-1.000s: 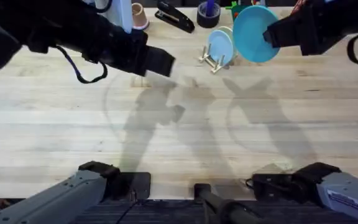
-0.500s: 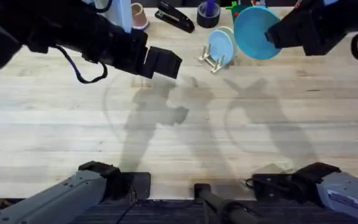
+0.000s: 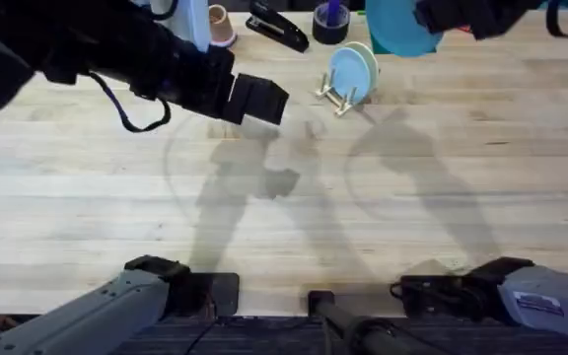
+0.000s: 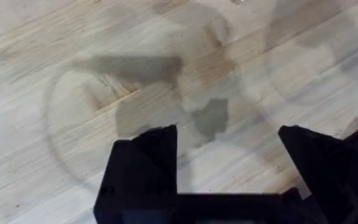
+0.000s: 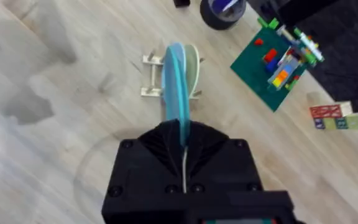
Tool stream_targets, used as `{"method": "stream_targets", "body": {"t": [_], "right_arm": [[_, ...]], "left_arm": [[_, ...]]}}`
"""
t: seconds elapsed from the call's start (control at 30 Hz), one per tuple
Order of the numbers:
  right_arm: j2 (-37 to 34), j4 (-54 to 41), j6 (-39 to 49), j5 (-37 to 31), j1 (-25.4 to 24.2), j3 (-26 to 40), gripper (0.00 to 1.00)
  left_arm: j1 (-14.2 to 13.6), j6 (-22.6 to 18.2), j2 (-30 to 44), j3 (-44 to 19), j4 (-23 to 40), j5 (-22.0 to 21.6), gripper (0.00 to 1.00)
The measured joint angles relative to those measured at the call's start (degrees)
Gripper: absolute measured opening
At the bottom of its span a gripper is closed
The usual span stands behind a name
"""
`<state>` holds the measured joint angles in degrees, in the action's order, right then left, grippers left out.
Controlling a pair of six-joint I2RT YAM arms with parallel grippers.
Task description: Pick up the plates from the table one by one and place each into a slot on the dish rack.
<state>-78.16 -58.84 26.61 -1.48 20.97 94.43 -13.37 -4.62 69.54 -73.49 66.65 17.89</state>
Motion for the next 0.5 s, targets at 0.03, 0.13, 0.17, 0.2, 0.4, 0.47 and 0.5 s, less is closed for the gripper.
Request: {"method": "stream_targets", "body": {"t": [0.03,0.13,0.17,0.2,0.4,0.47,0.5], "right_arm": [[-0.7,0.0,0.4,-0.1,0.0,0.7,0.029],[-3.2,0.0,1.9,-0.2,0.0,2.7,0.029],[-3.9,0.0,2.3,-0.2,0.0,3.3,0.029],[-4.8,0.0,2.7,-0.3,0.0,3.8,0.029],[-8.7,0.0,3.9,-0.3,0.0,4.5,0.029],[-10.0,0.0,3.9,-0.3,0.0,4.5,0.029],[-10.6,0.1,3.9,-0.3,0.0,4.5,0.028]], "left_arm": [[0.0,0.0,0.0,0.0,0.0,0.0,0.995],[0.0,0.0,0.0,0.0,0.0,0.0,0.995],[0.0,0.0,0.0,0.0,0.0,0.0,0.995],[0.0,0.0,0.0,0.0,0.0,0.0,0.995],[0.0,0.0,0.0,0.0,0.0,0.0,0.994],[0.0,0.0,0.0,0.0,0.0,0.0,0.994],[0.0,0.0,0.0,0.0,0.0,0.0,0.993]]}}
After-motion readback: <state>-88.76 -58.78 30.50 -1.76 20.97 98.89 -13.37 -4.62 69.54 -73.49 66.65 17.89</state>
